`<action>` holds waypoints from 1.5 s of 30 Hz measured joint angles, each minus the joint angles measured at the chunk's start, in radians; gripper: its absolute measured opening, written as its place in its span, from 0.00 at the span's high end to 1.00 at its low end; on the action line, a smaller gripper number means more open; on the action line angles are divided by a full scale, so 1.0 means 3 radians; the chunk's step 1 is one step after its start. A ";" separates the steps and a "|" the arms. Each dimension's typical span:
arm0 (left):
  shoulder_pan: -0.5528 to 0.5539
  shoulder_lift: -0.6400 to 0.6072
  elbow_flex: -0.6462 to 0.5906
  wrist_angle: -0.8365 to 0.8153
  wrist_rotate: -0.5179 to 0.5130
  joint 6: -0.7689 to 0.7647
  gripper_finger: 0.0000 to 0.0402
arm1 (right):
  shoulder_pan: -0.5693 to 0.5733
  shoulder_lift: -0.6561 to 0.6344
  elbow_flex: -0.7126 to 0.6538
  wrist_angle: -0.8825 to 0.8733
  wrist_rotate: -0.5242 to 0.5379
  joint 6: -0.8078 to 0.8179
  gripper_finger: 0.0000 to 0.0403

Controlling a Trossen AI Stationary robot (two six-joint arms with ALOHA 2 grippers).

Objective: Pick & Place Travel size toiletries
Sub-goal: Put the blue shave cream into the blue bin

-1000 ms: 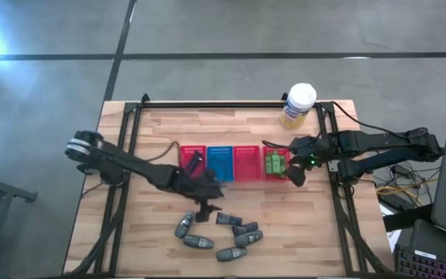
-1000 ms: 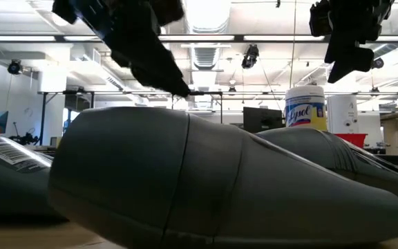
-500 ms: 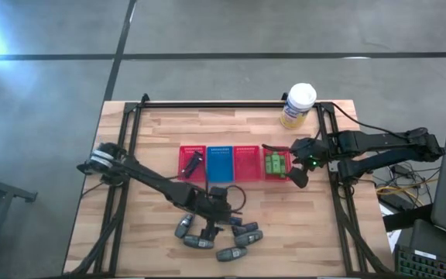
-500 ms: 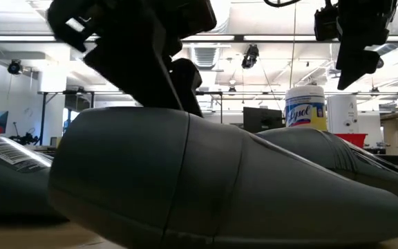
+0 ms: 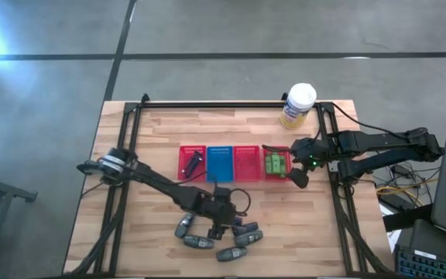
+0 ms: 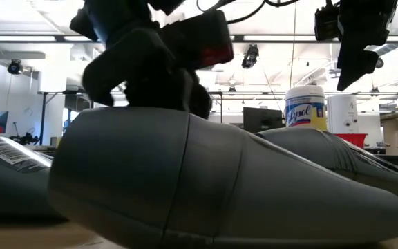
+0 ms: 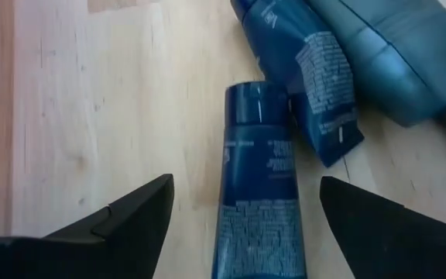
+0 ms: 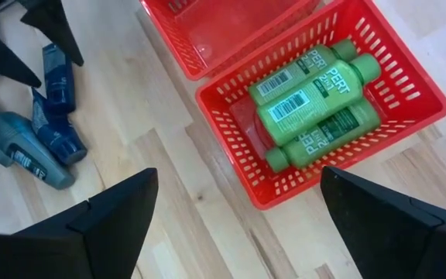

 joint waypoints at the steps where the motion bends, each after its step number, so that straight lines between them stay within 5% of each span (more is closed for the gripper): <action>1: 0.0000 0.0028 0.0026 0.0001 0.0000 0.0000 0.20 | 0.0000 0.0000 0.0000 -0.0002 0.0000 0.0000 0.11; 18: 0.0004 0.0147 0.0196 -0.0195 0.0015 -0.0085 0.56 | 0.0000 0.0001 -0.0001 -0.0113 0.0001 0.0013 0.24; 29: 0.0019 -0.0445 0.0198 -0.1019 -0.0704 -0.0752 0.77 | -0.0003 0.0001 -0.0004 -0.0102 0.0006 0.0013 0.32; 37: 0.0324 -0.1078 0.0178 -0.1368 -0.1619 -0.2440 0.80 | -0.0003 0.0001 -0.0006 -0.0037 0.0133 0.0130 0.39; 40: 0.0587 -0.1135 0.0167 -0.1373 -0.1629 -0.3058 0.80 | -0.0003 0.0001 -0.0006 -0.0035 0.0286 0.0231 0.41; 45: 0.0950 -0.1020 0.0138 -0.1264 -0.1356 -0.3347 0.80 | 0.0000 0.0001 -0.0006 -0.0025 0.0327 0.0248 0.44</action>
